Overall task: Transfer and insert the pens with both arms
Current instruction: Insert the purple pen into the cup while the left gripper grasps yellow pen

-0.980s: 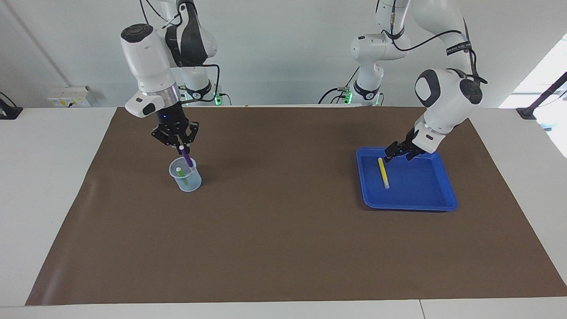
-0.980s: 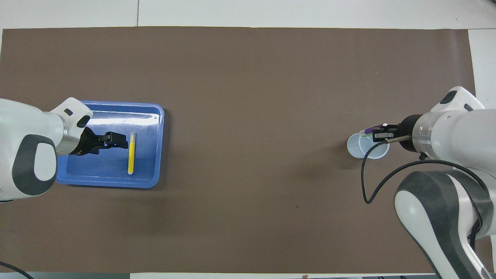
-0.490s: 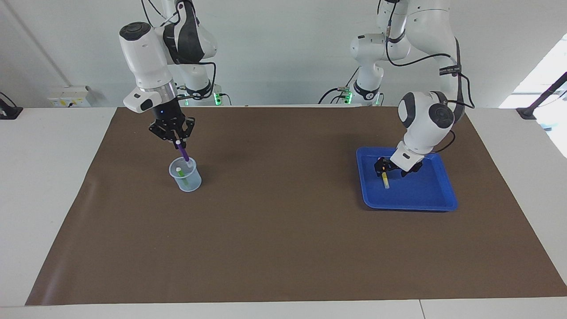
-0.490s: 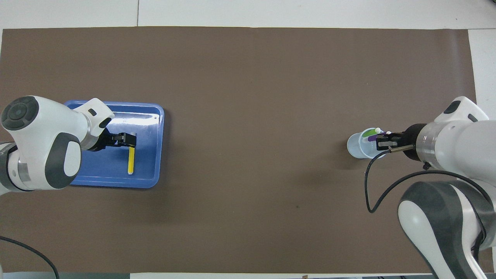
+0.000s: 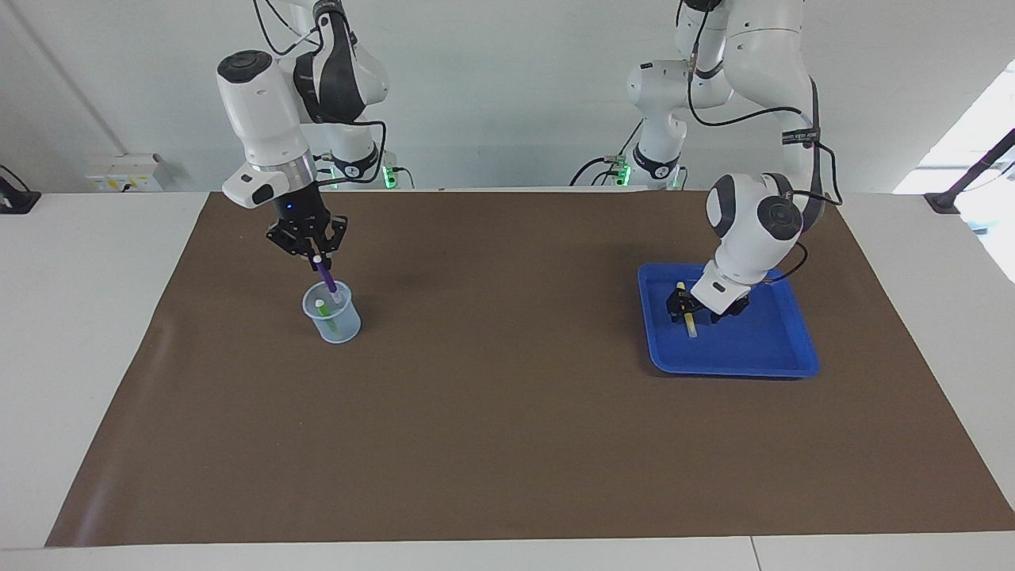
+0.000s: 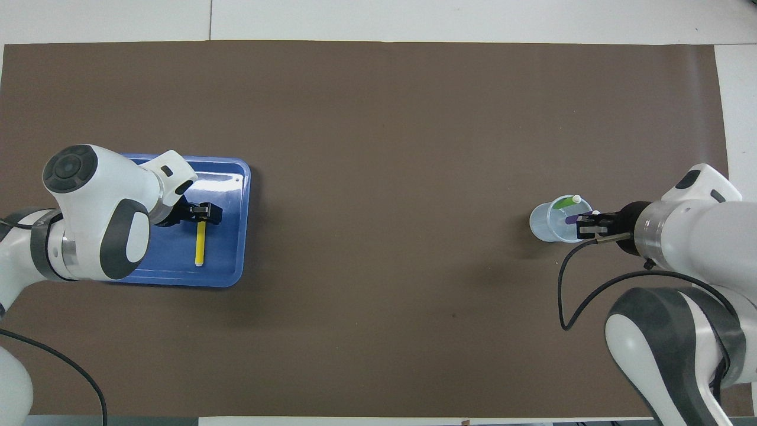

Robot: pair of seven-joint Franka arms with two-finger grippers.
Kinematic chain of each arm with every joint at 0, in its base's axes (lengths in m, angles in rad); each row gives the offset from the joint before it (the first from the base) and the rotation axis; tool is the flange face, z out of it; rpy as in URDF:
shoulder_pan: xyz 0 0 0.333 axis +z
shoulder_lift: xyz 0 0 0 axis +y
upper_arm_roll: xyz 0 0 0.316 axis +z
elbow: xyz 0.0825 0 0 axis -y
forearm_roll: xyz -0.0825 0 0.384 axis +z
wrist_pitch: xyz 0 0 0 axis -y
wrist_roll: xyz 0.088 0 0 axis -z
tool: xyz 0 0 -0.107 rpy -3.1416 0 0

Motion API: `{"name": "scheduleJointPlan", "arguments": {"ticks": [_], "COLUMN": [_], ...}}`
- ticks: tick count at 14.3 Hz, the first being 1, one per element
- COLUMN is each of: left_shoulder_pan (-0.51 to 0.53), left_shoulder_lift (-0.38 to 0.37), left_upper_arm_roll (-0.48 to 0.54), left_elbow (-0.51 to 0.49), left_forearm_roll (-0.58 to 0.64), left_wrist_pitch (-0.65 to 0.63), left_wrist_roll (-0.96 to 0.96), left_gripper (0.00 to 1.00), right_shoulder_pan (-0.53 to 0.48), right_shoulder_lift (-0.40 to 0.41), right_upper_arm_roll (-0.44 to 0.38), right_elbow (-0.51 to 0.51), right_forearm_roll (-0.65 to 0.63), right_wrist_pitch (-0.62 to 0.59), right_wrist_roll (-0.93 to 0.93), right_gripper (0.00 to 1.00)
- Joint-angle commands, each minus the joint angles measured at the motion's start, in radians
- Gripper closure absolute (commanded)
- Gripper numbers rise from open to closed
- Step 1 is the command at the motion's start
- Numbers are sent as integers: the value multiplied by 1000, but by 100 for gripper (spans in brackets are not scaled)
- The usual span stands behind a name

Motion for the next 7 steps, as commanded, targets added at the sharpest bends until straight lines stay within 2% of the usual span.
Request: {"name": "scheduleJointPlan", "arguments": {"ticks": [1,4,6,7], "left_shoulder_pan": [-8,-9,-9,-9], "left_shoulder_lift": [-2,-7,-7,-7], "left_upper_arm_roll": [8,7,7,7], "left_elbow": [2,2,1,1], "left_forearm_roll": [19,19,19,19], "left_wrist_pitch": [-31,-50,-48,-48], "left_wrist_roll": [5,4,2,1], "left_gripper": [16,16,24,37], "right_shoulder_pan": [-16,-16,-16,-16], "right_shoulder_lift": [-9,21,41,55], "right_upper_arm_roll": [-17,-28,-30,-31], "right_elbow": [-57,-67,-68,-70], "right_forearm_roll": [-20,-20,-20,-20], "right_wrist_pitch": [72,93,121,133], "right_wrist_roll": [-42,-43,-42,-42], "right_gripper": [100,100,100,100]}}
